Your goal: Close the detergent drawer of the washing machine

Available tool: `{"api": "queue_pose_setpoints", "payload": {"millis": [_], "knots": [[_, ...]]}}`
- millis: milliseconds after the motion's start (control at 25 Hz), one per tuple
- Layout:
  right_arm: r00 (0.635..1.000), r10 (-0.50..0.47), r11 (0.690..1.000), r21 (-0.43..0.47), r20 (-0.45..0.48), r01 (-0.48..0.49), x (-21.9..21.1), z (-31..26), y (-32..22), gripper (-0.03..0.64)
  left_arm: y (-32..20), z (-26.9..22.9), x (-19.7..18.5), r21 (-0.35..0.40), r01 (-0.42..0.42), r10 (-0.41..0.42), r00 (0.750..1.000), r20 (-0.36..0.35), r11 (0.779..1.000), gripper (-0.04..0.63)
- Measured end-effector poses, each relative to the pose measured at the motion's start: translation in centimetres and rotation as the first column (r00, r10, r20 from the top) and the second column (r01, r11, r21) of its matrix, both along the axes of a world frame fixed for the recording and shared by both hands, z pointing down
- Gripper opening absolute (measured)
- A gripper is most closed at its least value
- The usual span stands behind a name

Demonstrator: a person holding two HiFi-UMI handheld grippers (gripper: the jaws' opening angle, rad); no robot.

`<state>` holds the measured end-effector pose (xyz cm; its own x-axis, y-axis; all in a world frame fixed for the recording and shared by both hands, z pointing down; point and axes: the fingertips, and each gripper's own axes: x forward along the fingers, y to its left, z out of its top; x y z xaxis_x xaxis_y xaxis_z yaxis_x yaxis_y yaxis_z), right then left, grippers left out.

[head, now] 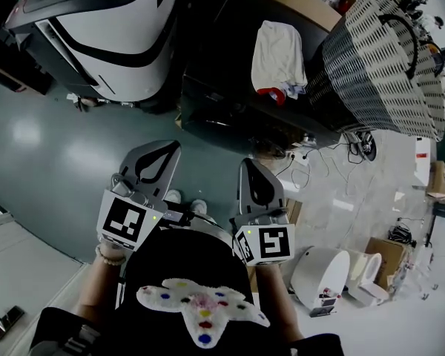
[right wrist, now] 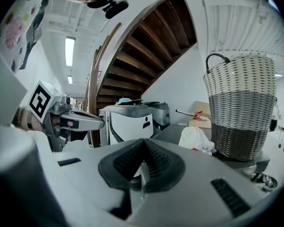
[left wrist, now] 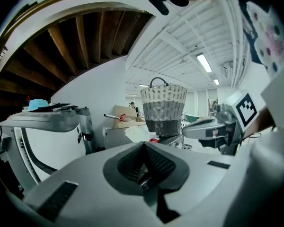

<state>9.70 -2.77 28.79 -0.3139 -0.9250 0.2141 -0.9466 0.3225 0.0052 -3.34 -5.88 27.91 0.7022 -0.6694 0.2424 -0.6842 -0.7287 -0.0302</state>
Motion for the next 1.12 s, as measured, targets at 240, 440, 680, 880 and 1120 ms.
{"api": "queue_pose_setpoints", "payload": {"millis": [240,440,680,880,1120], "knots": [[1.000,-0.008,1.000,-0.009,-0.008,0.008,-0.3,0.4,-0.1,0.005,0.1,0.0,0.5,0.012,-0.024,0.024,0.999,0.022,1.000,0.011],[1.000,-0.006,1.000,-0.005,-0.010,0.006,-0.4,0.2,-0.3,0.005,-0.1,0.2,0.7,0.004,-0.033,0.033,0.999,0.017,0.999,0.011],[1.000,0.003,1.000,0.004,-0.011,-0.003,-0.2,-0.2,-0.3,0.005,-0.1,0.4,0.8,-0.002,-0.039,0.039,0.999,0.012,0.999,0.011],[1.000,0.002,1.000,0.009,-0.012,-0.002,-0.4,-0.5,-0.4,0.005,-0.2,0.6,0.7,-0.007,-0.040,0.040,0.999,0.013,0.999,0.011],[1.000,-0.004,1.000,0.010,-0.013,0.004,-0.5,-0.6,-0.3,0.005,-0.1,0.7,0.8,-0.009,-0.045,0.045,0.999,0.015,0.999,0.011]]}}
